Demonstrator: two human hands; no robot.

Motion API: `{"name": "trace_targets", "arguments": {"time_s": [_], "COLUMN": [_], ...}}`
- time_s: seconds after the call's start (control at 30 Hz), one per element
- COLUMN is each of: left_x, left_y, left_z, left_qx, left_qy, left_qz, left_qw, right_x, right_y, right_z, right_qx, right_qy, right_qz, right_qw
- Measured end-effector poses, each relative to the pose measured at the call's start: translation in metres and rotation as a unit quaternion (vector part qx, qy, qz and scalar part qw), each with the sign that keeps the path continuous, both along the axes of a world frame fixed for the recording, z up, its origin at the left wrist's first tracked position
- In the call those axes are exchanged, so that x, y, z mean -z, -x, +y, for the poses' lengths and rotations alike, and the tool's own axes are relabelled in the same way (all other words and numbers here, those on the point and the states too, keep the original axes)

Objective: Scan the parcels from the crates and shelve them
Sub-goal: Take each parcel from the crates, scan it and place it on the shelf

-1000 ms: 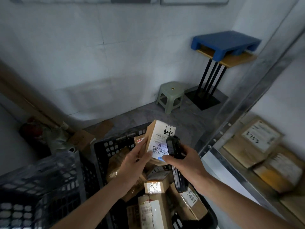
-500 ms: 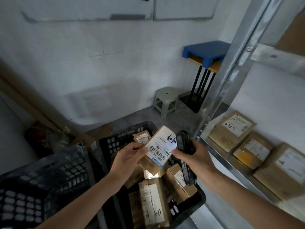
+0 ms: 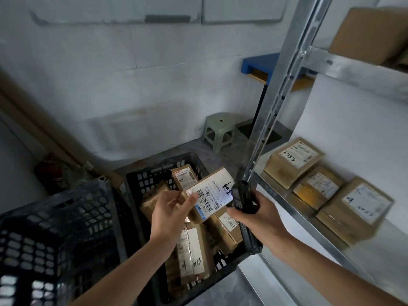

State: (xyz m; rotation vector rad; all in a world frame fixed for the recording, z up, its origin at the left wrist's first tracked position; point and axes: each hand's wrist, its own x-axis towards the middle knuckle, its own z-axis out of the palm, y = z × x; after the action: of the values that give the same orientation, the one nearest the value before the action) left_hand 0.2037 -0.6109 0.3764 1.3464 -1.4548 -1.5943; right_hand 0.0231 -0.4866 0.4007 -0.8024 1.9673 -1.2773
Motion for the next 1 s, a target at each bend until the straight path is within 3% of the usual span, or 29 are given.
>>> {"name": "trace_targets", "arguments": {"time_s": [0.23, 0.53, 0.73, 1.0], "left_x": [0.001, 0.000, 0.004, -0.003], "left_y": [0.000, 0.007, 0.006, 0.006], "left_z": [0.020, 0.036, 0.040, 0.041], "left_qx": [-0.001, 0.057, 0.043, 0.108], "left_qy": [0.014, -0.074, -0.016, -0.029], "left_qz": [0.021, 0.083, 0.040, 0.046], "left_qw": [1.000, 0.992, 0.998, 0.993], "right_x": [0.008, 0.021, 0.023, 0.010], "right_y": [-0.003, 0.001, 0.000, -0.005], "right_z": [0.022, 0.049, 0.063, 0.085], "right_qx": [0.001, -0.011, -0.039, -0.029], "right_qy": [-0.001, -0.036, -0.052, -0.055], "right_qz": [-0.005, 0.015, 0.046, 0.055], "right_qw": [1.000, 0.999, 0.997, 0.997]}}
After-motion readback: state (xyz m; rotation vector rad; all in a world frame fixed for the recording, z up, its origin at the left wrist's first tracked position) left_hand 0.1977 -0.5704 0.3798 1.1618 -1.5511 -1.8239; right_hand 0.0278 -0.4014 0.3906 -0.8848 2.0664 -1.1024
